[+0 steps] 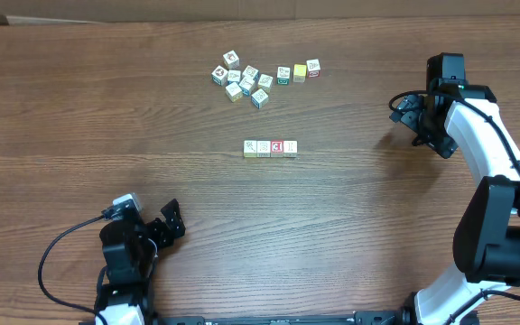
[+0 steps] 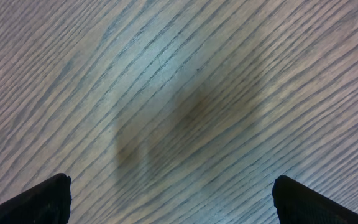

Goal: Form a horizontal line

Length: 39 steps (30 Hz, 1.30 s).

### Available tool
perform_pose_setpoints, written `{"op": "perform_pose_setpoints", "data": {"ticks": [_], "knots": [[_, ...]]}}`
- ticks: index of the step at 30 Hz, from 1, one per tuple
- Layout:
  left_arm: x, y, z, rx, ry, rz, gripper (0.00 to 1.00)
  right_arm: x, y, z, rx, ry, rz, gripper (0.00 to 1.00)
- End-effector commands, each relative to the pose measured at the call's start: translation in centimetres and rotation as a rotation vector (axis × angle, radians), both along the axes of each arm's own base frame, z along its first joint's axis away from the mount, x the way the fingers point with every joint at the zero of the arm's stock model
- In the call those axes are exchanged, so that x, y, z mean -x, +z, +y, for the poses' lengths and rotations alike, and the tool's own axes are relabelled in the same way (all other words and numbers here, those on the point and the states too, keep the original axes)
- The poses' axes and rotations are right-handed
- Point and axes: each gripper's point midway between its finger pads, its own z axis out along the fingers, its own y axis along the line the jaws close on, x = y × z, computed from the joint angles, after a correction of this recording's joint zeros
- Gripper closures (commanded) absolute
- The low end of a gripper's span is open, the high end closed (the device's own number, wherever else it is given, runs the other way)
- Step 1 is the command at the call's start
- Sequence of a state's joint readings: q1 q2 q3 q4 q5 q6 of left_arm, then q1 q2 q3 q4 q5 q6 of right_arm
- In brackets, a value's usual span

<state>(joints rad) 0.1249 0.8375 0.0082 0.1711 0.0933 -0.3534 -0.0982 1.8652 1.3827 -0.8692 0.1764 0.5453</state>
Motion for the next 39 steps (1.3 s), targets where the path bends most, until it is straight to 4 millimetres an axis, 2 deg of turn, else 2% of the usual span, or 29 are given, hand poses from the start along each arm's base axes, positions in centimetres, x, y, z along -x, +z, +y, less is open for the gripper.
{"op": "perform_pose_setpoints", "data": {"ticks": [1, 7, 11, 18, 27, 33, 39], "knots": [[0.3, 0.7, 0.1, -0.055, -0.031, -0.022, 0.00, -0.4, 1.3, -0.4, 0.018, -0.003, -0.034, 0.00], [1.2, 1.4, 0.2, -0.076, -0.024, -0.038, 0.00, -0.4, 1.3, -0.4, 0.018, -0.003, -0.034, 0.00], [0.5, 3.7, 0.2, -0.096, -0.029, -0.141, 0.00, -0.4, 1.3, -0.4, 0.018, -0.003, -0.034, 0.00], [-0.2, 7.3, -1.2, -0.167, -0.113, -0.300, 0.00, -0.4, 1.3, -0.4, 0.018, -0.003, -0.034, 0.00], [0.0, 12.5, -2.5, -0.272, -0.175, -0.531, 0.00, -0.4, 1.3, -0.4, 0.018, -0.003, -0.034, 0.00], [0.1, 13.5, -2.4, -0.292, -0.171, -0.573, 0.00, -0.4, 1.3, -0.4, 0.018, -0.003, -0.034, 0.00], [0.2, 13.5, -3.0, -0.338, -0.211, -0.579, 0.00, -0.4, 1.3, -0.4, 0.018, -0.003, -0.034, 0.00]]}}
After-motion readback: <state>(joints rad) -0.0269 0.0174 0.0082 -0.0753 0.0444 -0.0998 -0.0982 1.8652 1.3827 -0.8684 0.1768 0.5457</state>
